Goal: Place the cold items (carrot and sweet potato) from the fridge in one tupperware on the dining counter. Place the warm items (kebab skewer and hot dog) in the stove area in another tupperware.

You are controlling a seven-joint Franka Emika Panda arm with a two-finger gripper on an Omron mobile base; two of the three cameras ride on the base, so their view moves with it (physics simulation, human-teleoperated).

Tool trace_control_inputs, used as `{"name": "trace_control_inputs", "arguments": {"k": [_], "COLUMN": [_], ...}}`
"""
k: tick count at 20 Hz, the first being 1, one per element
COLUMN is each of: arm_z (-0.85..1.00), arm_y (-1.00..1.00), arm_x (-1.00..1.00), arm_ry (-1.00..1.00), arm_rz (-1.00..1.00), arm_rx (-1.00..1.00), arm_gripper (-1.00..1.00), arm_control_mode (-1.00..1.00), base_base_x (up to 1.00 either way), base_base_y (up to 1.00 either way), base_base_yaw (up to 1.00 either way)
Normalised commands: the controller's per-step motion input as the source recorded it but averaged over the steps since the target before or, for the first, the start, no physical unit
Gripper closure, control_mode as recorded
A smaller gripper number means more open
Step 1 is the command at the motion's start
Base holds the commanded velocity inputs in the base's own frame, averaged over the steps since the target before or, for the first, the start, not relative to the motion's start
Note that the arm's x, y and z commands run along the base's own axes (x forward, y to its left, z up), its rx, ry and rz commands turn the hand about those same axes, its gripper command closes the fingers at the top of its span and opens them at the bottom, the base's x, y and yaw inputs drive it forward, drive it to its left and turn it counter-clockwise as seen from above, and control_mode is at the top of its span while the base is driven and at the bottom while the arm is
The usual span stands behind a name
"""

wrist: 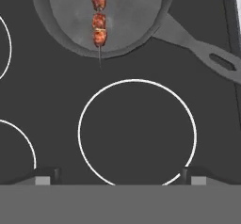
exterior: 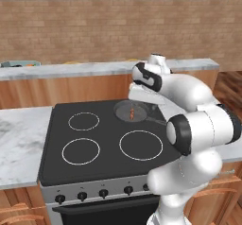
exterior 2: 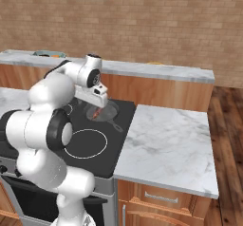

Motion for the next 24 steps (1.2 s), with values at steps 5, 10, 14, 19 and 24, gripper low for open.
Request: {"name": "trace_control_inputs", "arguments": {"k": [5,10,14,19,24], "arm_z": [-0.39,-0.4,-0.34,-0.22,-0.17], "arm_y": [0.12,0.12,0.02,0.0,0.0], "arm_x": [0.37,0.36,0.32,0.34,0.45], "arm_ry": [0.0,0.01,0.05,0.04,0.05], "arm_rz": [0.0,0.0,0.0,0.0,0.0], "arm_rx": [-0.06,-0.08,-0.04,-0.01,0.0], "arm_gripper": [-1.0,-1.0,-1.0,-1.0,-1.0], "arm_control_mode": [-1.0,-1.0,-1.0,-1.0,-1.0], "base_base_x": [0.0,0.0,0.0,0.0,0.0], "base_base_y": [0.0,0.0,0.0,0.0,0.0], "base_base_yaw": [0.0,0.0,0.0,0.0,0.0]}}
